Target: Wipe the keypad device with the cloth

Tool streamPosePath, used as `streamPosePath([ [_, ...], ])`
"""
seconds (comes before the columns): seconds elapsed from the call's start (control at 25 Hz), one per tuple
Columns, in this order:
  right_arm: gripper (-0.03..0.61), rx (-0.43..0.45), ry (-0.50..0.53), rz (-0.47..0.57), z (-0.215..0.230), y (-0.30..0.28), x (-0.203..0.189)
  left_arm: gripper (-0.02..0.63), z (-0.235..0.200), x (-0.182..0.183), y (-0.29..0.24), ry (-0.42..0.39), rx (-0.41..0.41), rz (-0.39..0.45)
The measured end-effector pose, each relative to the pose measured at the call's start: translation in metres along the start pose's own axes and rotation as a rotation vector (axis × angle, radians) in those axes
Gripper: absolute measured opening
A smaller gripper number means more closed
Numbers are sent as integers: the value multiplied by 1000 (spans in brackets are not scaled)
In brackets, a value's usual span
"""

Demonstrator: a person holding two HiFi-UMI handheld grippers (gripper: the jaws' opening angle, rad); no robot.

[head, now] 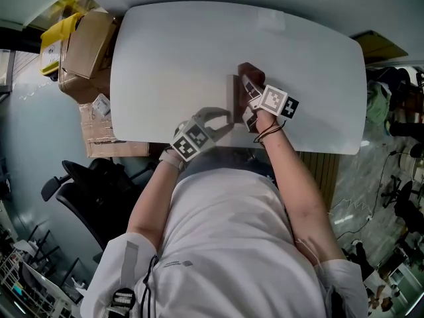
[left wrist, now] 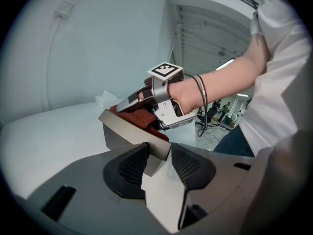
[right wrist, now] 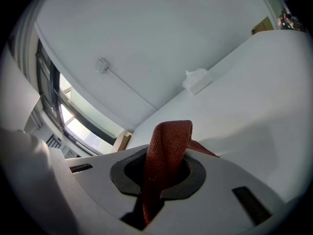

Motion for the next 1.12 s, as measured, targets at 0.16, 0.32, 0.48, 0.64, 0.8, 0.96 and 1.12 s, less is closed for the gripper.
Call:
streamPosePath([
  [0.16,54,-78,-36,-6,31,3,-6,155,0,0,0,6,2,2],
  [0.32,54,-122,-94,-21,65,10,-18,155,0,0,0,11,6,9],
  [0.48,54,-151,-102,-30,78,18,-30,156,0,-1,1,11,10,13],
  [0.64,54,-121,-161,1,76,27,-46,156,0,0,1,11,11,13],
  [0.8,54,-94,-131,26,58,33,-55,156,-1,0,1,13,12,12],
  [0.96,54,-48,-90,14,36,34,-61,156,-1,-2,1,9,9,9],
  [1.12,54,-8,-58,9,12,35,-64,156,-1,-2,1,11,14,10],
])
Point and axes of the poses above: the fingertips, and each gripper's own axes: y backward along the fingers, z to its right, x out of its top, the point moved 4 cm from there along y, backward along the fingers, and after that the axes turned 14 degrees about -z, right-handed, at the moved point
